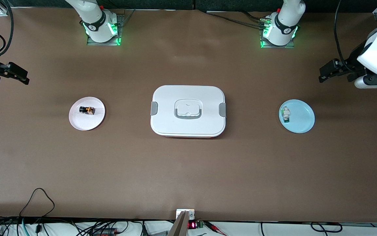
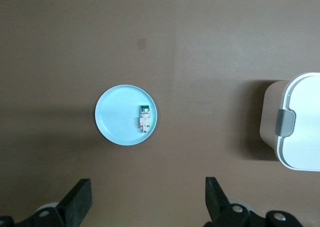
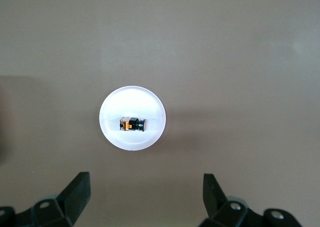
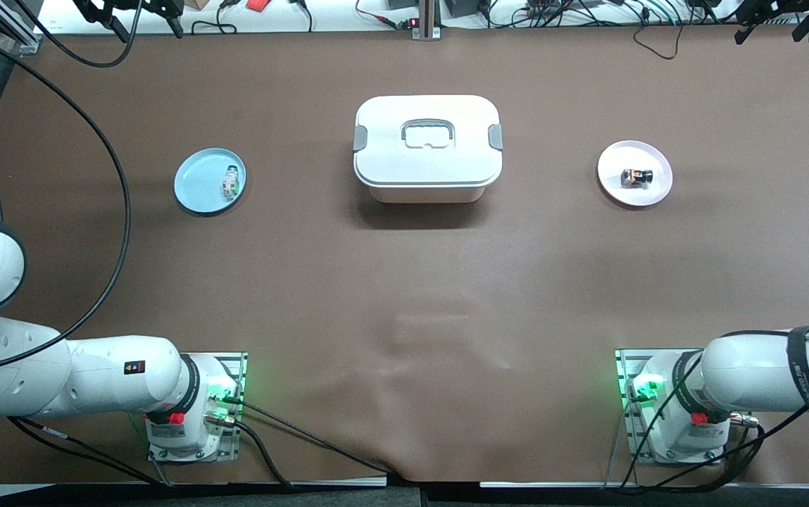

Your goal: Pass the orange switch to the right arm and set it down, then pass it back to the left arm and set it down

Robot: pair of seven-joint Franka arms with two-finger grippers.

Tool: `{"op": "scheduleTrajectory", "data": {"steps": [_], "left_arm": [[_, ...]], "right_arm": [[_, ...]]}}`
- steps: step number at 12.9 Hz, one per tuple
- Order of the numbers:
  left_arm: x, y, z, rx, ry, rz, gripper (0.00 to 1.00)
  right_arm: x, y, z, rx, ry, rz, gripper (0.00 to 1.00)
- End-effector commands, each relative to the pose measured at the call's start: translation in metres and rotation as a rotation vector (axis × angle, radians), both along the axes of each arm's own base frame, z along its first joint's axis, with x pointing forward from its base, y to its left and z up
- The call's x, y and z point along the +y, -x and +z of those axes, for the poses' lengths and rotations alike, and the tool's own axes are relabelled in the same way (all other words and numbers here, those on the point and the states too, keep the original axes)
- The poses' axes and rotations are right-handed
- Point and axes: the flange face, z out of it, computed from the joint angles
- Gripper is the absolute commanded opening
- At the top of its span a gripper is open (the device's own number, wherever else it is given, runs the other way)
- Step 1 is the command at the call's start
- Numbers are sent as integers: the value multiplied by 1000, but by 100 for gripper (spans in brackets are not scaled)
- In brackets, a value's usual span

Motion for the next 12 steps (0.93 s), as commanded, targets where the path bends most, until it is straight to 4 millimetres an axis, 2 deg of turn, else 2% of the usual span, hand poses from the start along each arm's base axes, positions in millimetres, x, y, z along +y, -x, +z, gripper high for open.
{"op": "scheduleTrajectory", "data": {"steps": [1, 6, 9, 12], "left_arm": [[1, -2, 6, -6, 5, -33, 100], [1, -2, 6, -5, 6, -55, 100], [1, -1, 6, -2, 5, -46, 100], [2, -1, 5, -1, 5, -46, 100]], "right_arm": [[0, -2, 4, 6, -11, -2, 100], [-3, -3, 5, -7, -15, -11, 100], [1, -4, 2, 4, -12, -1, 100], [3, -11, -16, 43, -14, 19, 100]]}}
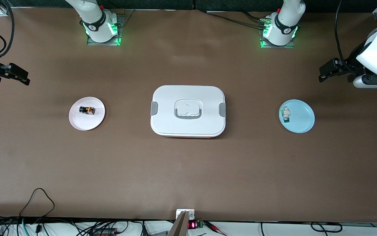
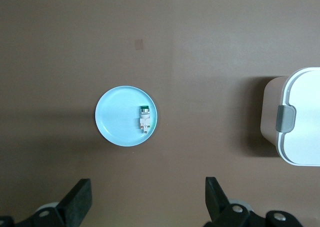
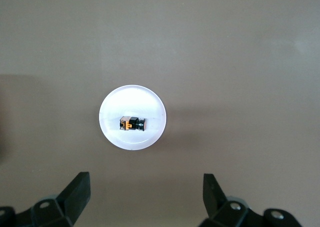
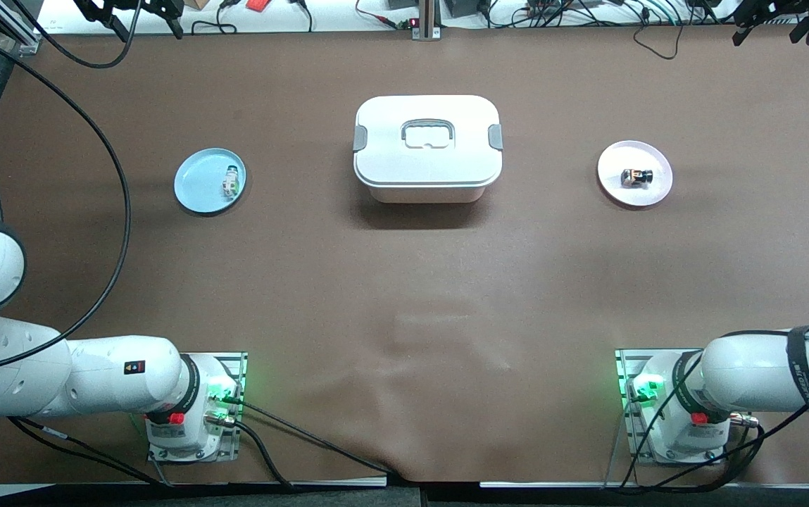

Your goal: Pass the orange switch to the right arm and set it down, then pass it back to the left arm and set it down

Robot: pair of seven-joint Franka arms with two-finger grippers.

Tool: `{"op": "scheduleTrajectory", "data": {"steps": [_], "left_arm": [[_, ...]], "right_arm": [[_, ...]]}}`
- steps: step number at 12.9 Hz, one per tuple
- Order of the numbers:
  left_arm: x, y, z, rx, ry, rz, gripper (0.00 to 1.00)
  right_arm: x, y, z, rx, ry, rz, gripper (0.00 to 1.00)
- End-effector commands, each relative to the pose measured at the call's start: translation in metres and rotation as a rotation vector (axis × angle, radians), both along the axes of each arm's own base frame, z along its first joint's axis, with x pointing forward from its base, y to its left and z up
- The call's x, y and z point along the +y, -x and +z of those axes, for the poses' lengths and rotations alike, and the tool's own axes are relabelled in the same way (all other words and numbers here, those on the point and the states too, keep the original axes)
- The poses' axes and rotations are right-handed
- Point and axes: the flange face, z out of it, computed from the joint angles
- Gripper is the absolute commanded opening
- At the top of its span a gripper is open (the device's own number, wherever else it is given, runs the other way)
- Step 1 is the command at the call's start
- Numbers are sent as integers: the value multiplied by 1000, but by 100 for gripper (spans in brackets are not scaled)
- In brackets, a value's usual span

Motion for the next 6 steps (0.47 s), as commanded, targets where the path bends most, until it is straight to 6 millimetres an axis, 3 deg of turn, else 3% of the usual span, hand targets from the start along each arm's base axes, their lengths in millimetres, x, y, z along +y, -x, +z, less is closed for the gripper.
{"op": "scheduleTrajectory", "data": {"steps": [1, 6], "left_arm": [[2, -1, 6, -1, 4, -14, 100], [1, -1, 6, -1, 4, -14, 100]], "right_arm": [[-1, -7, -11, 32, -17, 4, 100], [-5, -18, -38, 83, -19, 2, 100]]}}
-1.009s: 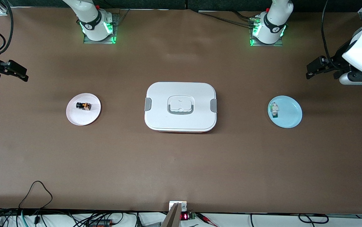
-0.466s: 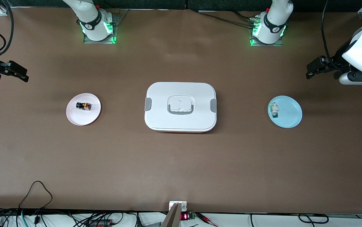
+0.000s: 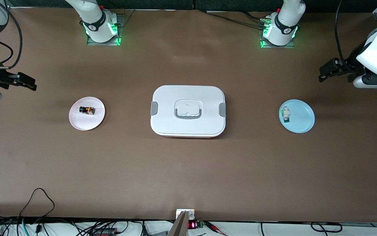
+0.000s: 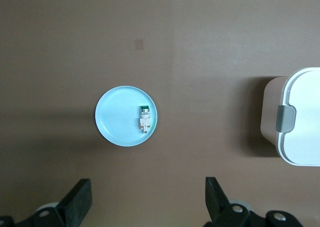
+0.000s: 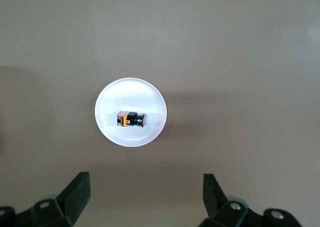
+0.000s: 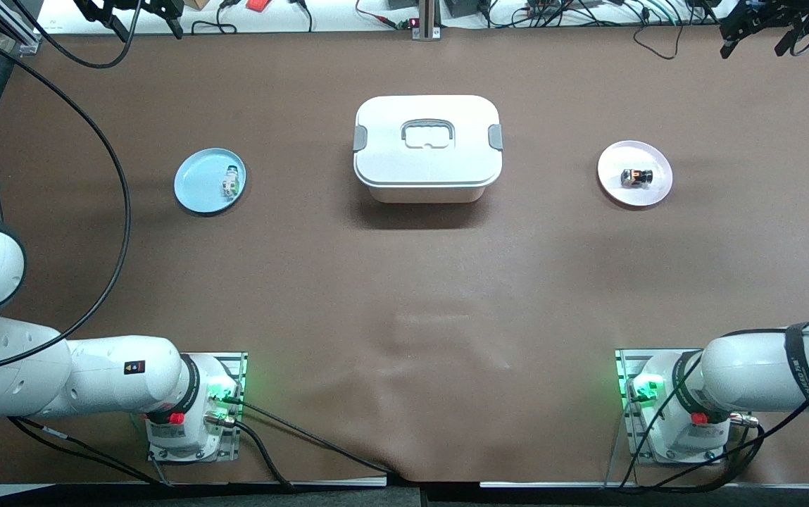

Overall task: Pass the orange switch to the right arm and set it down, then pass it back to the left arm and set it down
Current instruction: 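Reach the right gripper back down to the switch on the pink plate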

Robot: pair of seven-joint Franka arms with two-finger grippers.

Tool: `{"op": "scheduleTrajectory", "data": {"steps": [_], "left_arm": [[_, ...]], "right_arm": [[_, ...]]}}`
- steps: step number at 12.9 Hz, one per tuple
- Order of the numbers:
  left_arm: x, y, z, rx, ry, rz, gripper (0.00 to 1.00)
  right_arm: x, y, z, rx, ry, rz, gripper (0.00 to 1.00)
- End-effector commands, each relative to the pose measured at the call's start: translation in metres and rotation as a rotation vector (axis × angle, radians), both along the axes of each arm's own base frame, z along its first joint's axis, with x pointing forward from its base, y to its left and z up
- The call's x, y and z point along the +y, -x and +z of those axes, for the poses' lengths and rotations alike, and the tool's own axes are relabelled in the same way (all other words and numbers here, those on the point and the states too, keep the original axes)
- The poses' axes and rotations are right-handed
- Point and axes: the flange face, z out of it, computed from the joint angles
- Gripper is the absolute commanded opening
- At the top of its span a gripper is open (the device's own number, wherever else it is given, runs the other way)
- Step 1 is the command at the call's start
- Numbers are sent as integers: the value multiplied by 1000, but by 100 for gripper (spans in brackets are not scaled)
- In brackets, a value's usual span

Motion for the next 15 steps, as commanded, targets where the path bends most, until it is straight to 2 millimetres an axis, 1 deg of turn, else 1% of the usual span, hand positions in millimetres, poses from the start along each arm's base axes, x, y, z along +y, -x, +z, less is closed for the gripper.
{"op": "scheduleTrajectory", "data": {"steps": [1, 3, 4, 5, 8, 11, 13, 15], "left_arm": [[1, -1, 6, -1, 4, -14, 100], [1, -1, 6, -1, 4, -14, 100], [-1, -1, 6, -1, 4, -17, 100], [0, -1, 6, -1, 4, -15, 100], [-1, -1, 6, -3, 4, -18, 100], [-1, -1, 6, -1, 4, -18, 100], [-1, -1, 6, -1, 4, -18, 100], [-2, -1, 6, -1, 4, -20, 100]], "right_arm": [[-4, -5, -7, 27, -19, 3, 100], [-7, -1, -11, 63, -21, -6, 100], [-6, 3, -16, 98, -24, -6, 100], [-6, 3, -20, 108, -24, -6, 100], [-3, -7, -50, 151, -26, 6, 100], [-2, -21, -87, 183, -27, 11, 100], [-2, -33, -115, 170, -26, 14, 100], [3, -38, -141, 127, -26, 27, 100]]}}
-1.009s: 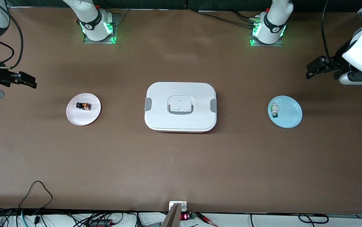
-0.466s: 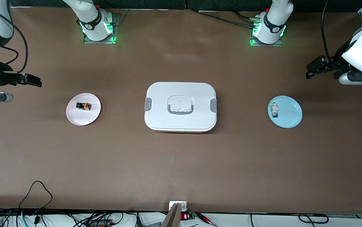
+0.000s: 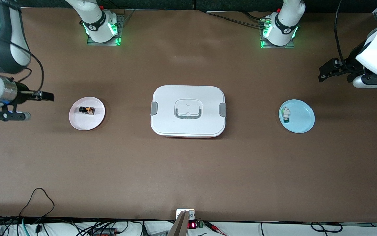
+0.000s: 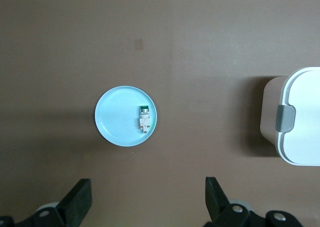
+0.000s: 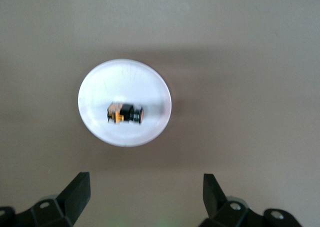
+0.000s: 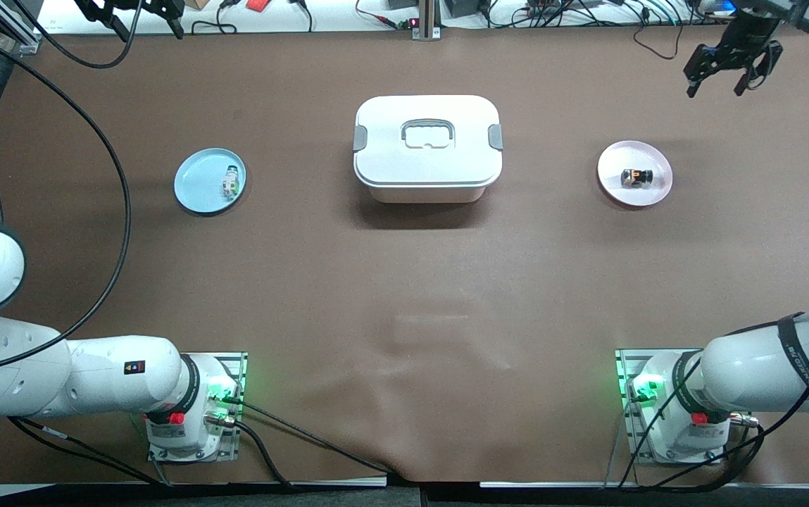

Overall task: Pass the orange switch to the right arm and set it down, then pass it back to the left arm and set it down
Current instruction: 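Reach the right gripper back down to the switch on the pink plate, then close the right gripper on the orange-and-black switch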

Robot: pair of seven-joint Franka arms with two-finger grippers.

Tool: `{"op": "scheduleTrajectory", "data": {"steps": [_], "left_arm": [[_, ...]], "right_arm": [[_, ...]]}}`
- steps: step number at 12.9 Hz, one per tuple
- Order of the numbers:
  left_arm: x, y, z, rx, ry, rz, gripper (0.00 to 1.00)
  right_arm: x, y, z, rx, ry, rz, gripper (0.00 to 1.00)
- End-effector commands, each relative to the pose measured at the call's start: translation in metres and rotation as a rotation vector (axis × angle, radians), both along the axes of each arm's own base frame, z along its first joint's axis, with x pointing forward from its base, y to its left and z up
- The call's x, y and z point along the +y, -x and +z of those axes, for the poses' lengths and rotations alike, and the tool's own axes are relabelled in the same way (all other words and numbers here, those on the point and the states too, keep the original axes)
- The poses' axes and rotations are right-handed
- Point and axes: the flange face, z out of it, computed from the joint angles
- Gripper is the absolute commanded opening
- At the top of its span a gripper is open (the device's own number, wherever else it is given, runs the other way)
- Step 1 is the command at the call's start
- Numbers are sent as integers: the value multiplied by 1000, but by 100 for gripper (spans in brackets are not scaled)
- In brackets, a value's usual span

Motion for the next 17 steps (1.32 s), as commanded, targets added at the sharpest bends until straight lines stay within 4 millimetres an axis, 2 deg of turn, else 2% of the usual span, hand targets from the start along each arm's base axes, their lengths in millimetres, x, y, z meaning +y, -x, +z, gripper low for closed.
{"op": "scheduleTrajectory", "data": {"steps": [1, 3, 5, 8, 10, 13, 17], "left_arm": [[-1, -1, 6, -2, 4, -17, 100], [-1, -1, 6, -1, 4, -17, 100], [-1, -1, 6, -2, 4, -17, 100], [-1, -1, 6, -2, 4, -17, 100], [-2, -1, 6, -2, 4, -19, 100], [-2, 0, 6, -1, 4, -19, 100], [-1, -1, 6, -1, 4, -17, 100]], "right_arm": [[10, 1, -37, -53, -19, 30, 100], [15, 8, -65, -75, -20, 35, 100], [15, 13, -75, -69, -21, 36, 100], [51, 22, -100, -92, -23, 94, 100], [54, 33, -123, -126, -26, 103, 100], [54, 47, -147, -148, -29, 107, 100], [54, 52, -176, -125, -24, 70, 100]]}}
